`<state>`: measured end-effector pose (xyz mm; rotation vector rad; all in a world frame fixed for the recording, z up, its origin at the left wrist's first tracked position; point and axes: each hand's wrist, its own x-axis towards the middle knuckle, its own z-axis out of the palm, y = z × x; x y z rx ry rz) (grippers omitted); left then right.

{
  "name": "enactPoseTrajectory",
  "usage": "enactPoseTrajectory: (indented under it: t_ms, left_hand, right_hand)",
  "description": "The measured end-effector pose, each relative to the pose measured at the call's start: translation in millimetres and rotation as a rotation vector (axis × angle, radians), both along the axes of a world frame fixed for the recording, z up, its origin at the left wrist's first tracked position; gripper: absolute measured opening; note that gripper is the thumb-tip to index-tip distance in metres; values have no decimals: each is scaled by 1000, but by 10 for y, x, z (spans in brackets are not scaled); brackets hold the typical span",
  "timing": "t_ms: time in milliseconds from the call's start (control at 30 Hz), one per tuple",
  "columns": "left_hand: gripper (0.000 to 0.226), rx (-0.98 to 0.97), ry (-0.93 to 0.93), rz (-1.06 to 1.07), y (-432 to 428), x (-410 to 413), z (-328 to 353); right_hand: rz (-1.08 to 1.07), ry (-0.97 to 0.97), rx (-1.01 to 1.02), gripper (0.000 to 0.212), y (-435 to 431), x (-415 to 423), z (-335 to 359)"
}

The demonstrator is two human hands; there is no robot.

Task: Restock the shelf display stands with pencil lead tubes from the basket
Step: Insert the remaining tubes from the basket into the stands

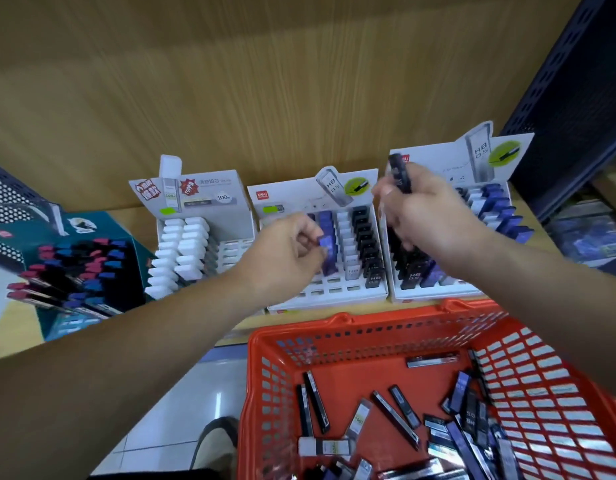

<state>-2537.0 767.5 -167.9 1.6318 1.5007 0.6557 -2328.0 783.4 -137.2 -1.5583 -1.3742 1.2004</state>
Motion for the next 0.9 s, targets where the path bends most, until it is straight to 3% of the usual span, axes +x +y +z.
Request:
enactPoseTrajectory:
  t_ms: [133,233,333,433,600,733,900]
  left_hand:
    - [19,70,34,-17,-94,-16,-288]
    - [17,115,43,-33,-85,-9,-419]
    - [10,198,182,-96,-84,-34,-491]
    - [10,229,213,-94,-83,39,-467]
    - [19,130,115,21,-114,46,-441]
    - [11,285,376,-8,-283,-186,-468]
    - [17,468,616,-106,-301,-370,-531]
  right_hand:
    - [7,178,-152,39,-103,131,27]
    - [64,209,-139,35,-165,100,-17]
    - [87,272,-159,37,-153,44,-66]
    - [90,154,-69,31,-100,-25,-43]
    - [56,70,117,10,-6,-176,51]
    - [99,-3,153,14,130,-436,28]
    - [188,-284,195,15,272,-674,-283]
